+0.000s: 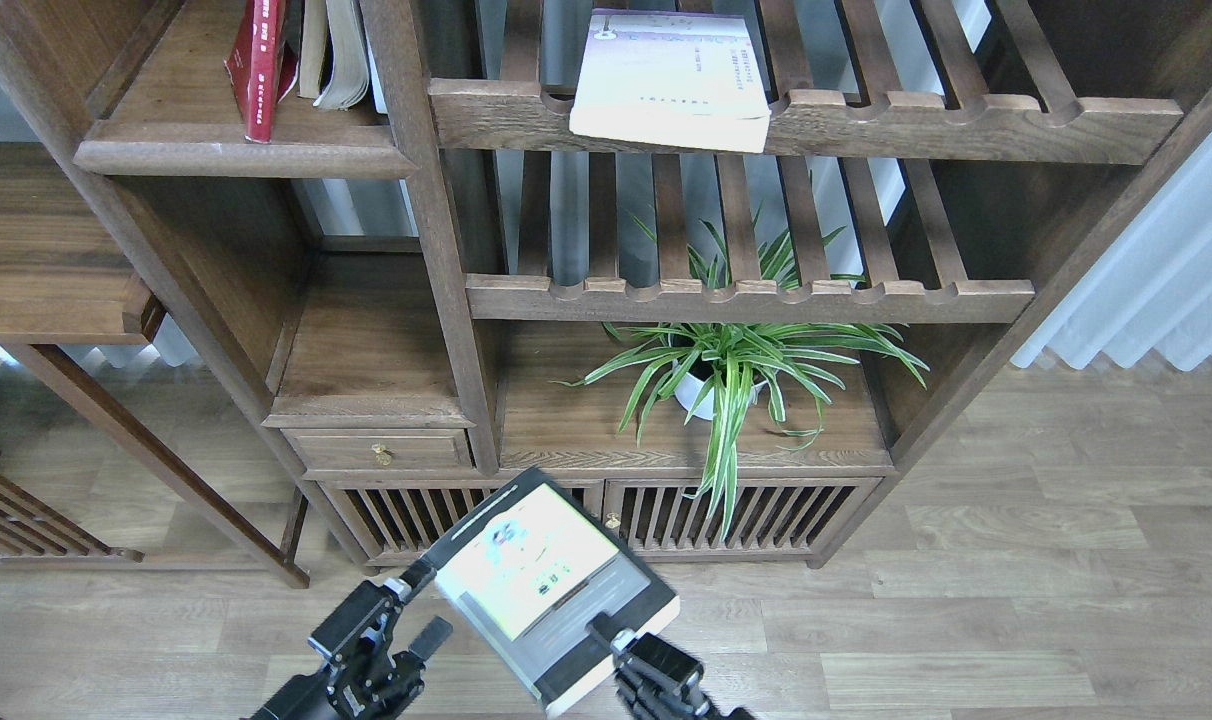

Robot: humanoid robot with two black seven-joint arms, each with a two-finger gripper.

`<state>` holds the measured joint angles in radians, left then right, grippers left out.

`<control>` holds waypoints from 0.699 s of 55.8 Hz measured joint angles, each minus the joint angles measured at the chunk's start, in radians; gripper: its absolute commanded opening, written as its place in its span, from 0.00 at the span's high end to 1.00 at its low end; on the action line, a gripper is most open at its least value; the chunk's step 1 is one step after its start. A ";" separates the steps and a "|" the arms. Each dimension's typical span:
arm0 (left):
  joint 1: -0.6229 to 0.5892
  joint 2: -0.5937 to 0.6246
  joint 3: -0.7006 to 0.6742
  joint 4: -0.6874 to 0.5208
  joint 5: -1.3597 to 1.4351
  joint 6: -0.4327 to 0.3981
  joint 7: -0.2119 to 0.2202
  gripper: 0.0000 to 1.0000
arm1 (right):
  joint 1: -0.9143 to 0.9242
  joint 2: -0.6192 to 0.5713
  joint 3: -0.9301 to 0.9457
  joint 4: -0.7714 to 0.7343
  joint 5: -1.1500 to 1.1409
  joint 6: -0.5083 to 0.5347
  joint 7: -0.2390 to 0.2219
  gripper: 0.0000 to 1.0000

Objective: Organize books on shelf
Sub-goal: 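Pass the green-covered book from the right gripper to the left gripper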

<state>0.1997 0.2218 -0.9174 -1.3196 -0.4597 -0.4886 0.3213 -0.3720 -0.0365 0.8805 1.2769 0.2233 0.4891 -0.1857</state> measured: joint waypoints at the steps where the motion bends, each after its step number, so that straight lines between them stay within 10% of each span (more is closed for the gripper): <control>1: 0.000 0.000 0.004 0.001 0.000 0.000 0.000 0.09 | -0.003 0.003 -0.002 0.000 -0.005 0.000 0.000 0.96; 10: -0.007 0.005 0.059 0.021 0.003 0.000 0.001 0.38 | -0.029 0.016 -0.039 -0.001 -0.036 0.000 0.000 0.96; 20: -0.015 0.008 0.097 0.063 0.002 0.000 0.005 0.94 | -0.041 0.010 -0.052 -0.007 -0.056 -0.001 -0.001 0.95; 34: -0.009 0.005 0.114 0.080 -0.009 -0.001 0.002 0.97 | -0.054 0.002 -0.053 -0.009 -0.059 -0.001 -0.001 0.95; 39: -0.009 0.007 0.114 0.085 -0.008 -0.001 0.003 0.99 | -0.055 0.002 -0.053 -0.010 -0.061 -0.001 -0.001 0.43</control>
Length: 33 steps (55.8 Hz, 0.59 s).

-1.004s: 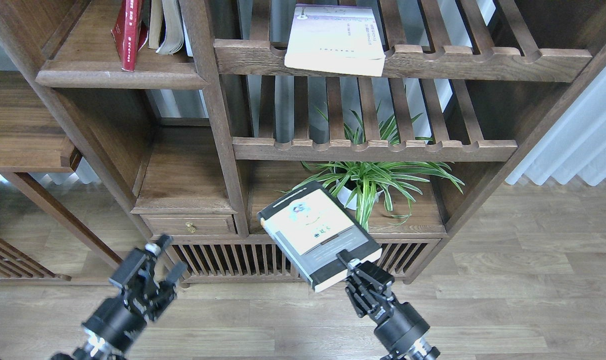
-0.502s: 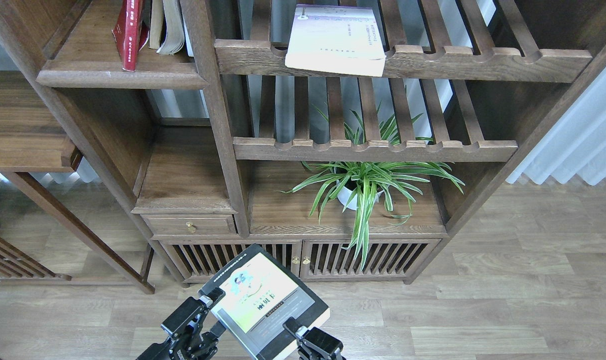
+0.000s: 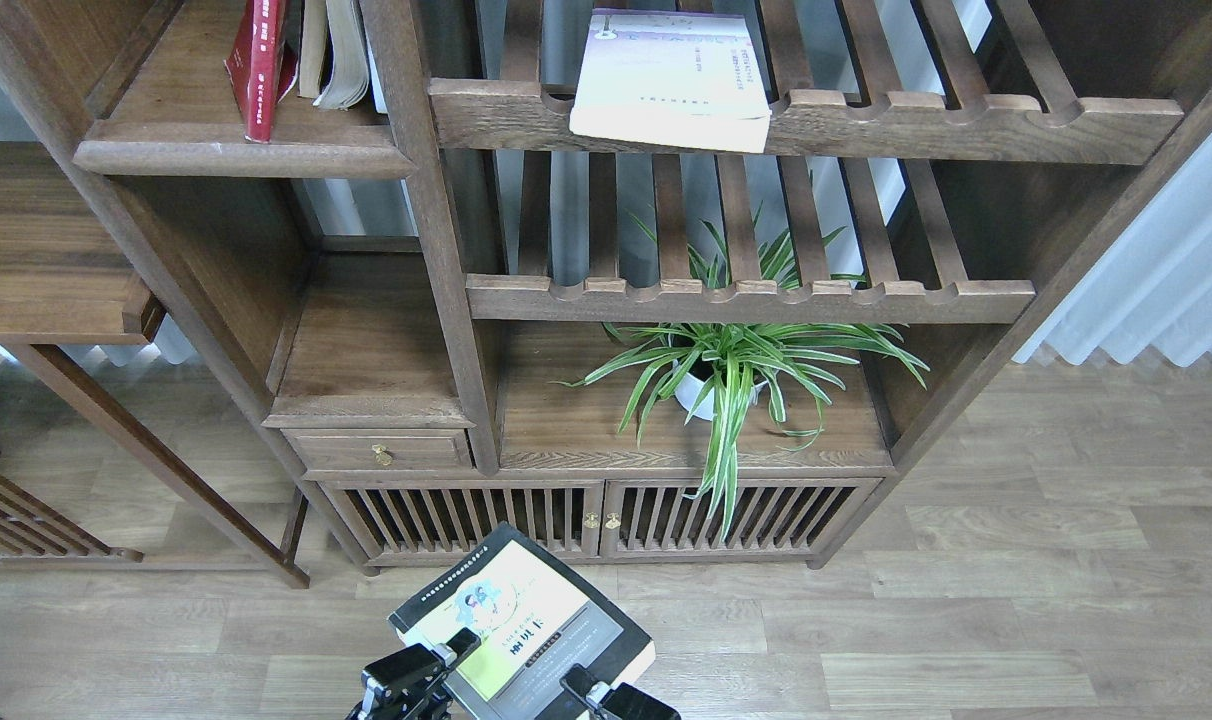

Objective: Organize books on shelf
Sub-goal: 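Pass the green-covered book from the right gripper to the left gripper, then lift the green-covered book with the left gripper onto the upper shelf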

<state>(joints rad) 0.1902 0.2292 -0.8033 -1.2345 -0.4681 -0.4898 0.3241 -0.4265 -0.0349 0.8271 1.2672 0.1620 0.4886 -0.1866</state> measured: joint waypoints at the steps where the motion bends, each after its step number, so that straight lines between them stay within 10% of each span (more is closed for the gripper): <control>1: 0.000 0.000 -0.001 0.000 0.000 0.000 0.000 0.99 | 0.000 0.000 0.000 -0.001 -0.001 0.000 0.000 0.19; 3: 0.000 0.001 -0.004 0.000 0.000 0.000 0.002 0.99 | 0.000 0.001 0.000 -0.005 -0.003 0.000 0.000 0.00; 33: 0.092 0.289 -0.412 -0.111 0.231 0.001 0.100 1.00 | 0.076 -0.033 0.083 -0.152 0.002 0.000 0.018 0.00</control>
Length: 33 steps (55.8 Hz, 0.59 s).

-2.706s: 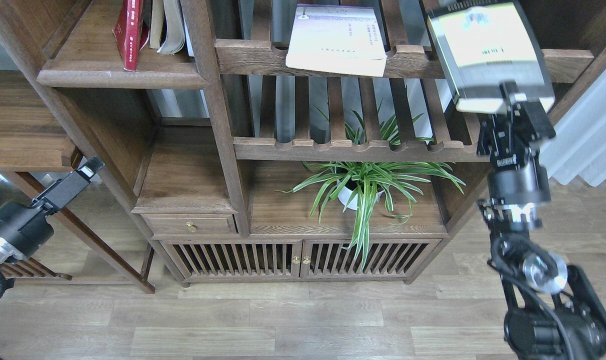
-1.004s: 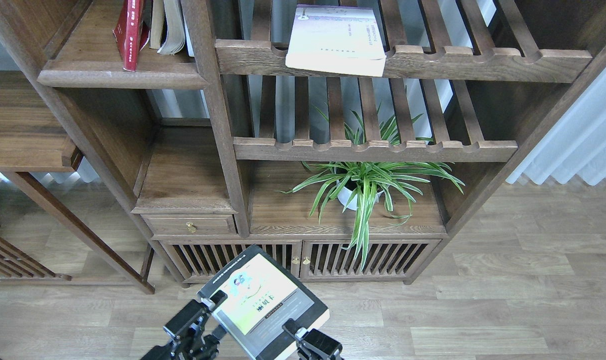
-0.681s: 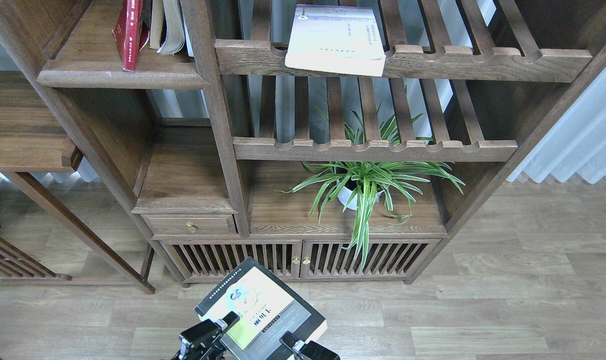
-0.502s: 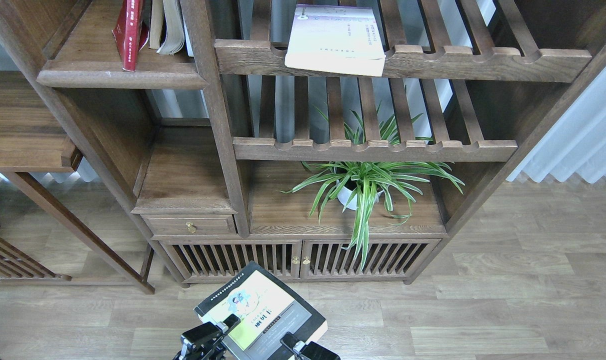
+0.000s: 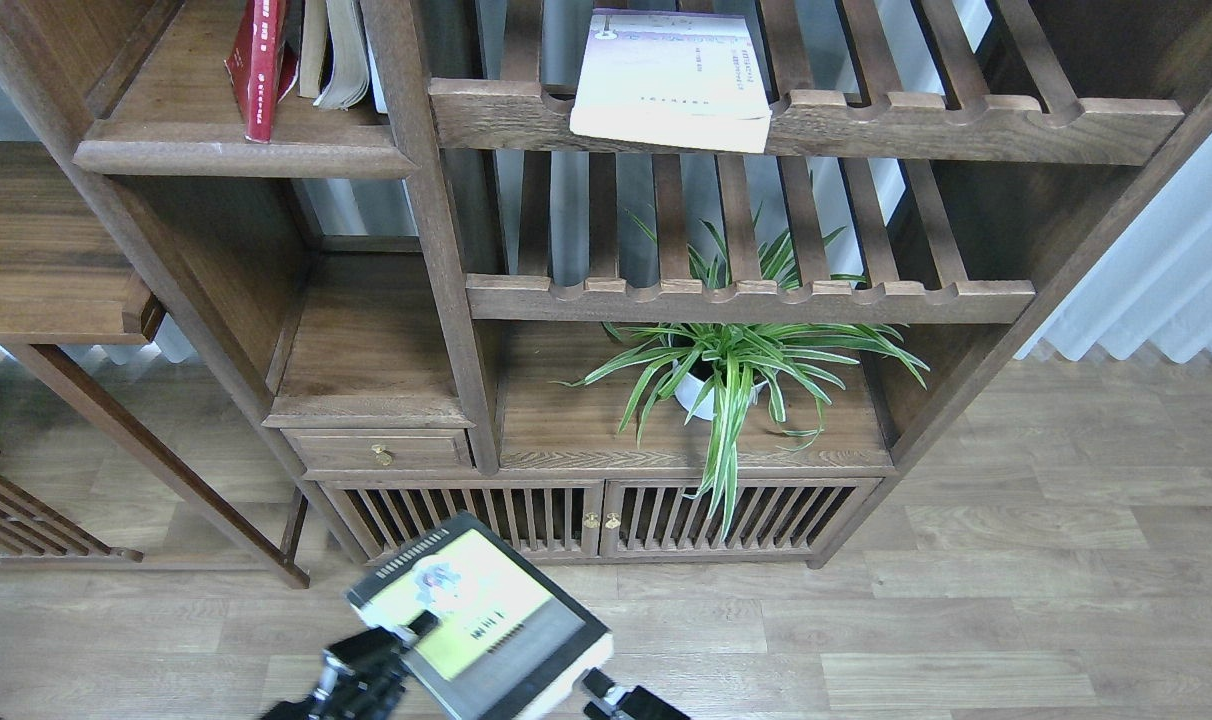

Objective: Organize books on shelf
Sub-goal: 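Lift the green-covered book with the left gripper onto the upper shelf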

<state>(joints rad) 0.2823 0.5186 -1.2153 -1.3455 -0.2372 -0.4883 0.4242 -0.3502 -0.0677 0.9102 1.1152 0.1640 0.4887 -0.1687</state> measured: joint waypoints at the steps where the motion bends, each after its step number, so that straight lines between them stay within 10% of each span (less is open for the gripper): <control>1: 0.003 0.009 -0.022 -0.005 0.005 0.000 0.003 1.00 | 0.003 0.000 0.000 -0.001 0.000 0.000 0.000 0.00; 16: -0.169 0.088 -0.358 -0.023 0.024 -0.001 0.047 1.00 | 0.046 0.017 -0.011 -0.048 -0.003 0.000 -0.001 0.00; 33: -0.482 0.286 -0.413 -0.011 -0.021 -0.001 0.047 0.99 | 0.051 0.002 -0.009 -0.059 -0.001 0.000 -0.002 0.00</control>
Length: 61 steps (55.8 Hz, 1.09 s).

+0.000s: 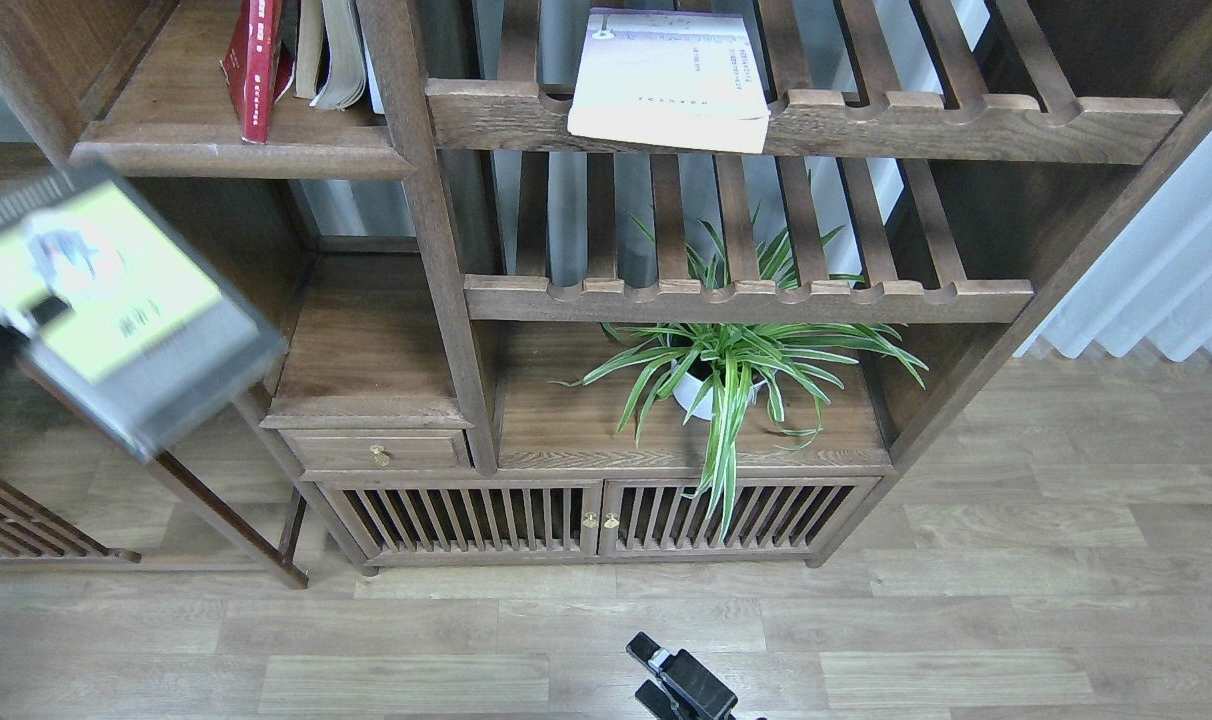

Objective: Organize books on shelf
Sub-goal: 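Lift the green-covered book with the left gripper onto the upper shelf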

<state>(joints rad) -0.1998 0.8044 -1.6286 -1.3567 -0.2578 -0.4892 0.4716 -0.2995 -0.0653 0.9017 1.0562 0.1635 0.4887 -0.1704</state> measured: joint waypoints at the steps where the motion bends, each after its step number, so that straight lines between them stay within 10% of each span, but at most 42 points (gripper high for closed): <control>1: -0.018 0.005 0.000 0.003 0.000 0.000 0.001 0.99 | 0.000 0.000 0.000 0.000 0.000 0.000 0.000 0.00; 37: -0.916 0.042 0.343 0.460 0.329 0.000 0.018 0.99 | 0.035 0.016 0.011 0.002 0.005 0.000 0.003 0.00; 61: -1.088 -0.149 0.455 0.593 0.503 0.001 0.017 1.00 | 0.035 0.016 0.010 0.008 0.005 0.000 0.002 0.00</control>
<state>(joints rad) -1.2879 0.6556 -1.1738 -0.7632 0.2453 -0.4882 0.4888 -0.2640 -0.0490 0.9118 1.0645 0.1688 0.4887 -0.1686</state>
